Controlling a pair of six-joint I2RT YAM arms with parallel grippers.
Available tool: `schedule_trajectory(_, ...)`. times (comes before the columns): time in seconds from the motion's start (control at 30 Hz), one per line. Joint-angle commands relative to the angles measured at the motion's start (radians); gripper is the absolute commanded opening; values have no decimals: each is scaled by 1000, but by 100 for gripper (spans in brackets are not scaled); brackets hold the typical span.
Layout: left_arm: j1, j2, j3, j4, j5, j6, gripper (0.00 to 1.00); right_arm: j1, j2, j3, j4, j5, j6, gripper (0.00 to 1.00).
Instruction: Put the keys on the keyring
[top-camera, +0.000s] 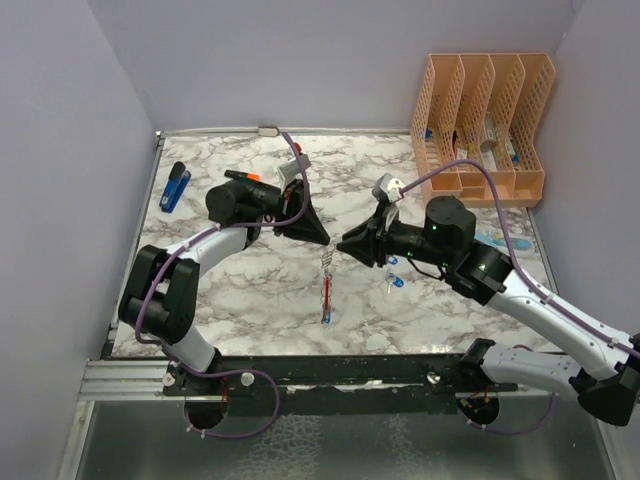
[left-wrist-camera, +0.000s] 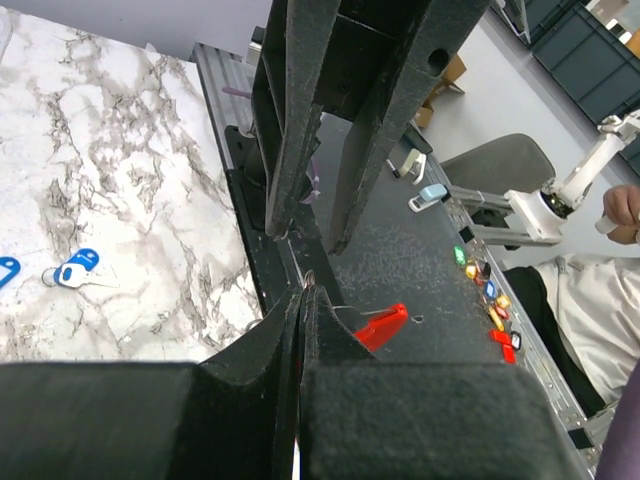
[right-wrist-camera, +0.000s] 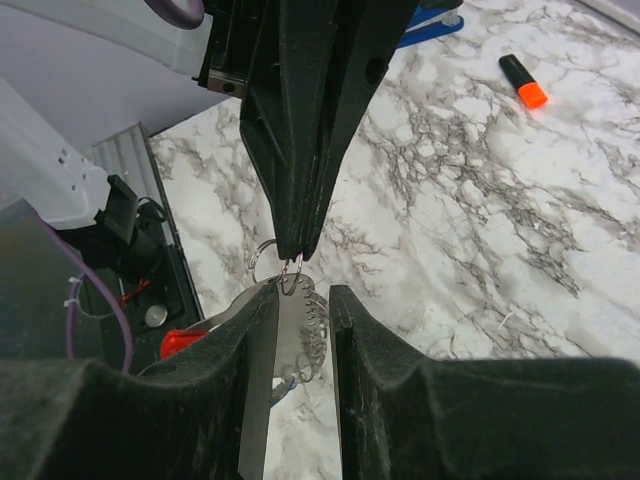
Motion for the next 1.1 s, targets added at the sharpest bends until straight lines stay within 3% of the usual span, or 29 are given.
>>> schedule_trajectory(0.0, -5, -33, -6, 241, 115, 39, 0, 7, 29, 1, -3, -64, 36, 27)
schedule_trajectory(1.07, -35, -74, -42, 241, 115, 79, 0, 7, 106, 60, -5, -81, 0, 26)
